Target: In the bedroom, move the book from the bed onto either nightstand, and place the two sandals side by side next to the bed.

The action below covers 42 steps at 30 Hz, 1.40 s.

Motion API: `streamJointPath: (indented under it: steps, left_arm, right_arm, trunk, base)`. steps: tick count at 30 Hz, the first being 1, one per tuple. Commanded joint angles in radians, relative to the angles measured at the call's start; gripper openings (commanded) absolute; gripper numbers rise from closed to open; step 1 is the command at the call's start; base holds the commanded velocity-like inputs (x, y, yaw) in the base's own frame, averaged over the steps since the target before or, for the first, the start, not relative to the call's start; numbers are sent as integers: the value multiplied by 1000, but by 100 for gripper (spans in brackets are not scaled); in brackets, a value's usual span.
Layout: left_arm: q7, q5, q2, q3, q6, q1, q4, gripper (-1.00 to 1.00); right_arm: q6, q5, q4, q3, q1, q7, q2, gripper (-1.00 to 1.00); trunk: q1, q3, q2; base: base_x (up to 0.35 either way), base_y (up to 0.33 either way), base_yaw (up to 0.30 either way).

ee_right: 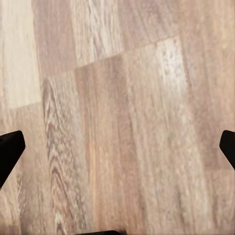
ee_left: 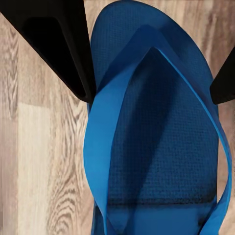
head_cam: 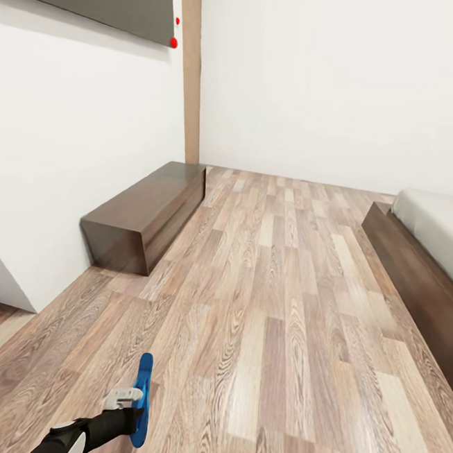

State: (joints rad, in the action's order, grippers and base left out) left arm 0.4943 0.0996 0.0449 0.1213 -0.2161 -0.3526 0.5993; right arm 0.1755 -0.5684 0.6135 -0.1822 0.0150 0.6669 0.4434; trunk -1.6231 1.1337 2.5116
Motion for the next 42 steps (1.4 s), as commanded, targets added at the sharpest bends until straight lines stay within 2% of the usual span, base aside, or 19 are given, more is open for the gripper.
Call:
streamJointPath:
  steps: [1, 8, 12, 13, 15, 16, 19, 20, 21, 24, 25, 27, 28, 31, 42]
  left_arm:
    - [3, 8, 0, 2, -9, 0, 1, -100]
    - [-1, 6, -3, 1, -11, 0, -6, -100]
    - [-5, 5, -18, 1, -10, 0, -26, -100]
    - [-7, 5, -22, 1, -10, 0, -29, -100]
    - [-21, 5, -29, 2, -6, 0, -33, -100]
    - [-26, 5, -30, 2, -5, 0, -35, -100]
    - [-54, 4, -34, 2, 10, 0, -56, -100]
    - [-56, 4, -35, 2, 14, 0, -60, -100]
    - [-59, 3, -36, 2, 24, 0, -68, -100]
    - [-63, 3, -38, 2, 52, 0, -80, -100]
    - [-64, 3, -43, 1, 60, 0, -87, -100]
    - [-65, 2, -47, 1, 64, 0, -104, -100]
    - [-65, 2, -49, 1, 72, 0, -122, -100]
    - [-65, 2, -49, -8, 95, 0, -131, -100]
    - [-65, 3, -51, -26, 104, 0, -136, -100]
  right_arm:
    - [10, -10, 0, -2, 0, 4, 0, 100]
    - [11, -6, -2, -2, 0, -5, 0, 100]
    - [10, 5, -27, 2, 0, -65, -3, 100]
    - [10, 19, -43, 5, 0, -99, -13, 100]
    - [10, 65, -64, 9, 0, -175, -51, 100]
    - [10, 79, -67, 10, 0, -193, -62, 100]
    - [10, 158, -68, 12, 0, -283, -132, 100]
    - [10, 170, -68, 13, 0, -295, -143, 100]
    - [10, 196, -68, 13, 0, -316, -164, 100]
    - [10, 298, -67, 14, 1, -348, -222, 100]
    - [9, 360, -67, 14, 0, -353, -237, 100]
    - [-6, 389, -66, 14, 0, -351, -242, 100]
    - [-51, 401, -63, 13, 1, -349, -244, 100]
    - [-94, 406, -62, 12, 1, -347, -241, 100]
    - [-102, 407, -61, 8, 1, -346, -239, 100]
  trunk:
    - [1, -3, 0]
    - [4, -30, -2]
    - [6, -46, -3]
    - [6, -50, -3]
    - [7, -57, -3]
    - [7, -61, -3]
    - [9, -73, -4]
    - [9, -77, -4]
    - [10, -80, -5]
    - [11, -92, -5]
    - [11, -96, -6]
    - [12, -104, -6]
    - [13, -108, -6]
    - [14, -119, -7]
    - [19, -162, -10]
  base:
    - [0, 0, 0]
    - [0, 0, 0]
    - [0, 0, 0]
    - [0, 0, 0]
    - [0, 0, 0]
    - [0, 0, 0]
    - [0, 0, 0]
    - [0, 0, 0]
    - [0, 0, 0]
    - [0, 0, 0]
    - [0, 0, 0]
    - [0, 0, 0]
    - [0, 0, 0]
    - [0, 0, 0]
    - [0, 0, 0]
